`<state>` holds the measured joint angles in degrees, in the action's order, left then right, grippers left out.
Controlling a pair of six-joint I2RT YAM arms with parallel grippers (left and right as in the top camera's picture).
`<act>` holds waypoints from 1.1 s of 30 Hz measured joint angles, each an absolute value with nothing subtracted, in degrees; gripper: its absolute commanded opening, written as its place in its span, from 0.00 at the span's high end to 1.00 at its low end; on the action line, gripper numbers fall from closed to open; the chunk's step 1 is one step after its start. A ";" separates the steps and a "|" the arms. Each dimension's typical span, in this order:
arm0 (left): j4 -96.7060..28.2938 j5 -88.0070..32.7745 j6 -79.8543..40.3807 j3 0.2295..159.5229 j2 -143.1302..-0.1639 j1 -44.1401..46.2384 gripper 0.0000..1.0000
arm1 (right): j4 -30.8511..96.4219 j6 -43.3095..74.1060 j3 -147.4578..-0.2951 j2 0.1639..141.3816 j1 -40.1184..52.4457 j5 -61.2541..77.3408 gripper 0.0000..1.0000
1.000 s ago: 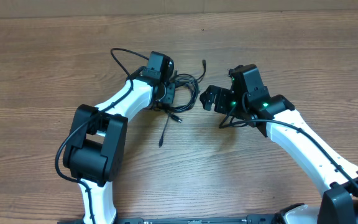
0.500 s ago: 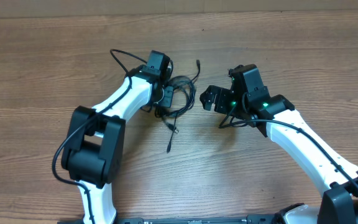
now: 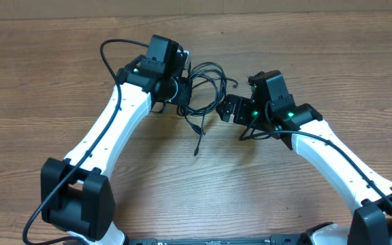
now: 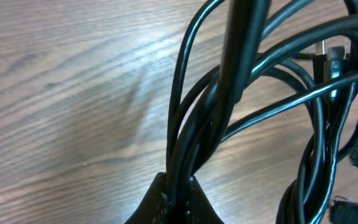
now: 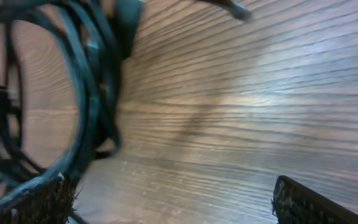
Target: Untangle cables
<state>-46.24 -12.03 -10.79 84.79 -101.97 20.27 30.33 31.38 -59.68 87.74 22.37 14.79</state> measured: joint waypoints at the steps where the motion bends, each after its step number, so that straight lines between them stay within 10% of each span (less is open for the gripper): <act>1: -46.89 -12.36 -10.79 84.79 -102.00 20.27 0.96 | 29.95 31.40 -59.68 87.74 22.37 15.70 0.00; 15: -51.09 -18.98 -10.72 84.79 -102.00 20.27 0.96 | 22.74 31.64 -59.68 87.74 22.37 18.52 0.37; 33: -52.36 -30.46 -3.60 84.79 -102.00 20.27 0.96 | 24.60 31.53 -59.68 88.09 22.37 -2.90 0.36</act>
